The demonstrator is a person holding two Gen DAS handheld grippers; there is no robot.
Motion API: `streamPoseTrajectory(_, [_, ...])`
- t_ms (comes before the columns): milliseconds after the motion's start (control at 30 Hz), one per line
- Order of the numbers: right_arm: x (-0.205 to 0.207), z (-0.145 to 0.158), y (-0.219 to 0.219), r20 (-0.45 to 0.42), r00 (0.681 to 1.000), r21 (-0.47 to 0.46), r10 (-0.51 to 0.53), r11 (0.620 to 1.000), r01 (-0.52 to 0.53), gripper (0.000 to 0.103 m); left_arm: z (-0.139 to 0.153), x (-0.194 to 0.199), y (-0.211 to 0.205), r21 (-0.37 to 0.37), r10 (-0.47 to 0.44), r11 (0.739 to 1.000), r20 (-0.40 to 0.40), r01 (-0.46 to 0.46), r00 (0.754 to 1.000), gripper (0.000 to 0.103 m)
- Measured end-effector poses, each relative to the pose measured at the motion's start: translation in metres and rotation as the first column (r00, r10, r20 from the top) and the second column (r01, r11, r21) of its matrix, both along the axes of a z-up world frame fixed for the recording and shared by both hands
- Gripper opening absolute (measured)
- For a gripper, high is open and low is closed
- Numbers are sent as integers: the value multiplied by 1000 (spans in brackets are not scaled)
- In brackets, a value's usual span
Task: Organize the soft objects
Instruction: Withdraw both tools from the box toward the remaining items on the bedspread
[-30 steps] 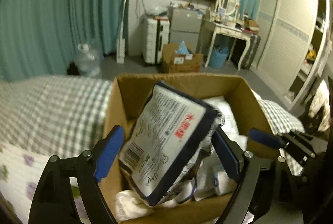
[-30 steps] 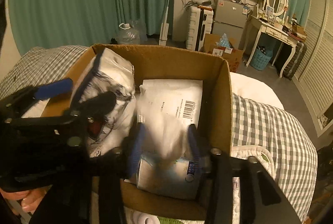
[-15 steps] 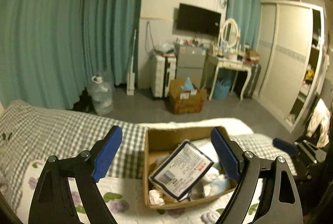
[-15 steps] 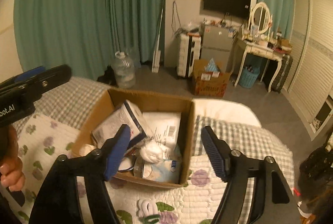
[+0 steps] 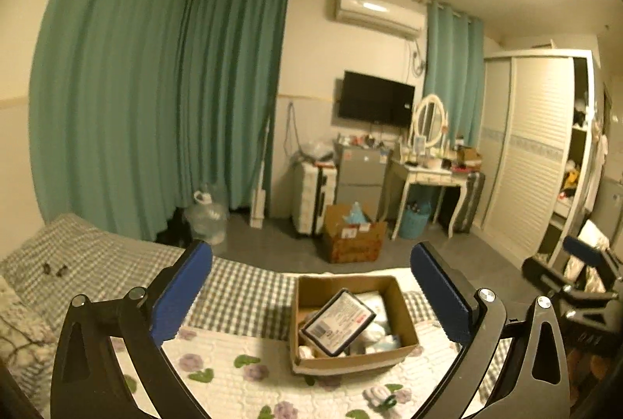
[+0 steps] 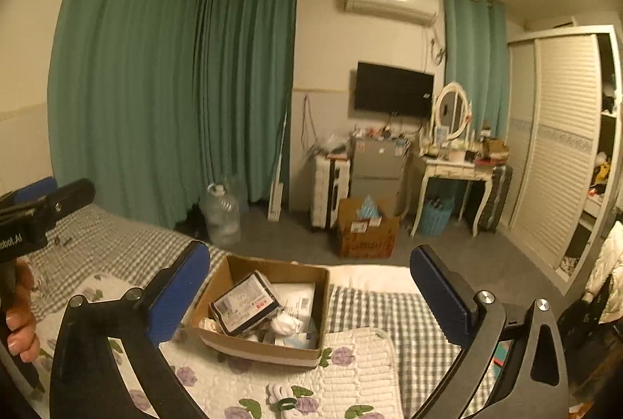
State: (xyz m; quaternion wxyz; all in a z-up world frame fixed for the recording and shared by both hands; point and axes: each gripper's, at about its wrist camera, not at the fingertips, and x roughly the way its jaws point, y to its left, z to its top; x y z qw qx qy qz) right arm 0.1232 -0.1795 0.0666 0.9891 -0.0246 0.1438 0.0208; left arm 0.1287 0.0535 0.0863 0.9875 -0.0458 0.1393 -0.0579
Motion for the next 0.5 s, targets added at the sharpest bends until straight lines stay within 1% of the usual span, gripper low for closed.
streamPoseTrajectory(133, [-35,20,-3,41,999,1,-9,1000,9,103,11,-28,3,4,10,1000,32,-10,999,103])
streamPoseTrajectory(267, [-66,33,-5,68,998,-24,-14,1000,15,103,14,-49,-1,8,19,1000,68,-20,998,103])
streamPoseTrajectory(400, [-87,35,-6,82,997,-41,-5,999,8,103,7,-64,-13,30,3,1000,77,-5,997,103])
streamPoseTrajectory(500, [-95,34,-10,77,997,-35,13,999,-10,103,-5,-69,-27,75,8,997,77,-14,997,103])
